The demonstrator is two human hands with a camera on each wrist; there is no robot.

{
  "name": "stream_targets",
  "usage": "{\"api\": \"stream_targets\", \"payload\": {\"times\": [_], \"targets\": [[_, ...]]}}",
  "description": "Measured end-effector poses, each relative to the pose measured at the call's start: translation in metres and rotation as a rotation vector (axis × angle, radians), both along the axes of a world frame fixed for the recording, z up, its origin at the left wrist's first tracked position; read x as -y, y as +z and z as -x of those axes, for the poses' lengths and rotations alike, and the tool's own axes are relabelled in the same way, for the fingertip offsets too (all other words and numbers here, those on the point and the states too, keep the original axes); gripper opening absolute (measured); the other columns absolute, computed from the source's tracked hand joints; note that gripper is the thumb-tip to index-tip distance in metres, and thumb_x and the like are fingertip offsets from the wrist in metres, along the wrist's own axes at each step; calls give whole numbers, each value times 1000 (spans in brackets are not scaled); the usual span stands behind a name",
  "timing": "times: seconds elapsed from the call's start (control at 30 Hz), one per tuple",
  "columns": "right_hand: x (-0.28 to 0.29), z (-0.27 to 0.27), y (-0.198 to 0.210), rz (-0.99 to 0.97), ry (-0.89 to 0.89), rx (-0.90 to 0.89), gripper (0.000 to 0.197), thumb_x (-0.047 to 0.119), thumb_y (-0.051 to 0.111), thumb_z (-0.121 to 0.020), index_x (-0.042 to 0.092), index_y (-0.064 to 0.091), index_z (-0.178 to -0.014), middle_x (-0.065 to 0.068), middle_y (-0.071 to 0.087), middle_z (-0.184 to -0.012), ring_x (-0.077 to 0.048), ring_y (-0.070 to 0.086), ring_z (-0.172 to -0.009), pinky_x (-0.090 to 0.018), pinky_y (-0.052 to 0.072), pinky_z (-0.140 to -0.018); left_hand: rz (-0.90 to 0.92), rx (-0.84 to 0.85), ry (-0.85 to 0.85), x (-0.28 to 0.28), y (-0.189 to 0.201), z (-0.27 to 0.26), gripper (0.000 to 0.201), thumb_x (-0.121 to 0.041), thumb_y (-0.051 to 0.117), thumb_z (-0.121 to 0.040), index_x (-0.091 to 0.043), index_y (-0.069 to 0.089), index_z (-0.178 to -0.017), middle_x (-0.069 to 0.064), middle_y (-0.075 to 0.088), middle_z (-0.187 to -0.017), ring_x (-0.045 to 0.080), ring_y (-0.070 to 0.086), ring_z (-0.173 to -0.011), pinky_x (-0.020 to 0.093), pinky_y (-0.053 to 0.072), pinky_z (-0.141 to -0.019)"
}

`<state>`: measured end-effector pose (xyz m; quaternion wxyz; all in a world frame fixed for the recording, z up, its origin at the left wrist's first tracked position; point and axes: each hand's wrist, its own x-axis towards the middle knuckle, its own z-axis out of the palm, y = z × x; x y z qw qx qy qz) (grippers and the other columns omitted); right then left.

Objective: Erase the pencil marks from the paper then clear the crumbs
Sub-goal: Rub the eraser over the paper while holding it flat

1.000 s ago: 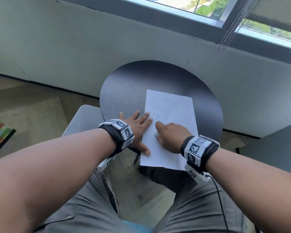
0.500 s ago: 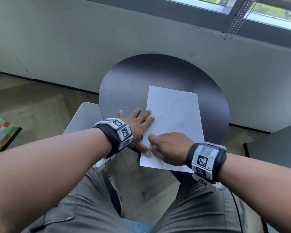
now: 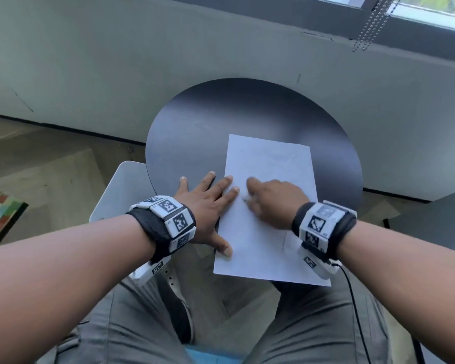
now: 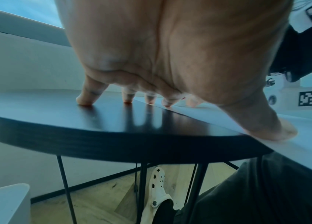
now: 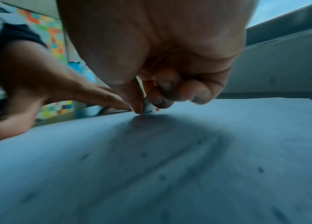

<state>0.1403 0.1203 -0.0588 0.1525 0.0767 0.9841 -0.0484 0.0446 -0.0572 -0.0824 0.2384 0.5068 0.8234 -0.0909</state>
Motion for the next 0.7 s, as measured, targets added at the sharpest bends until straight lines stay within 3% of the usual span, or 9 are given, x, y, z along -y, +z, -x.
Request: {"api": "stream_targets", "payload": {"times": [0.07,0.23,0.3,0.4,0.57,0.63,0.7], "targets": [[-3,3,-3,-25,-42,-49,19,42,34,-98,23,34,-98,-13,62,-99,-34,52,-76,-37,39,-64,16,10,11,-2,2,1,143,-101,51,-48,-35,-20,-154,-9,-26,-162,26,-21,-151,75,12,-109],[20,-24,-2,89,277,68,12,39,37,-98,29,36,-106,3,58,-94,-28,58,-83,-39,48,-66,71,16,18,-10,11,1,144,-96,60,-49,-37,-19,-154,-7,-29,-162,28,-19,-151,78,15,-108],[0,-9,-1,34,172,54,14,42,36,-98,31,36,-107,0,60,-101,-31,59,-90,-37,47,-69,86,5,16,-13,16,1,144,-95,61,-49,-37,-18,-154,-8,-27,-162,29,-14,-151,77,20,-106],[-23,3,2,-27,-36,-49,20,43,34,-99,24,33,-94,-10,62,-97,-34,56,-81,-39,47,-67,106,-24,3,-18,19,3,144,-95,62,-49,-37,-18,-154,-10,-25,-162,29,-6,-150,74,30,-102],[22,-28,3,112,268,67,11,39,34,-100,28,36,-99,1,55,-89,-30,56,-80,-39,46,-63,109,-49,-15,-20,17,4,145,-96,61,-47,-37,-17,-154,-9,-26,-162,29,-1,-148,71,35,-98],[6,-17,2,74,208,56,13,40,36,-99,30,37,-107,-1,59,-100,-31,58,-90,-38,47,-70,102,-66,-20,-21,16,3,146,-96,61,-46,-36,-17,-154,-8,-24,-162,29,0,-147,71,36,-97],[-20,-1,2,8,27,-10,17,42,35,-99,26,35,-100,-6,62,-101,-34,58,-89,-38,47,-71,103,-71,-18,-21,16,3,146,-97,61,-45,-37,-18,-154,-8,-23,-162,29,1,-147,71,37,-96]]}}
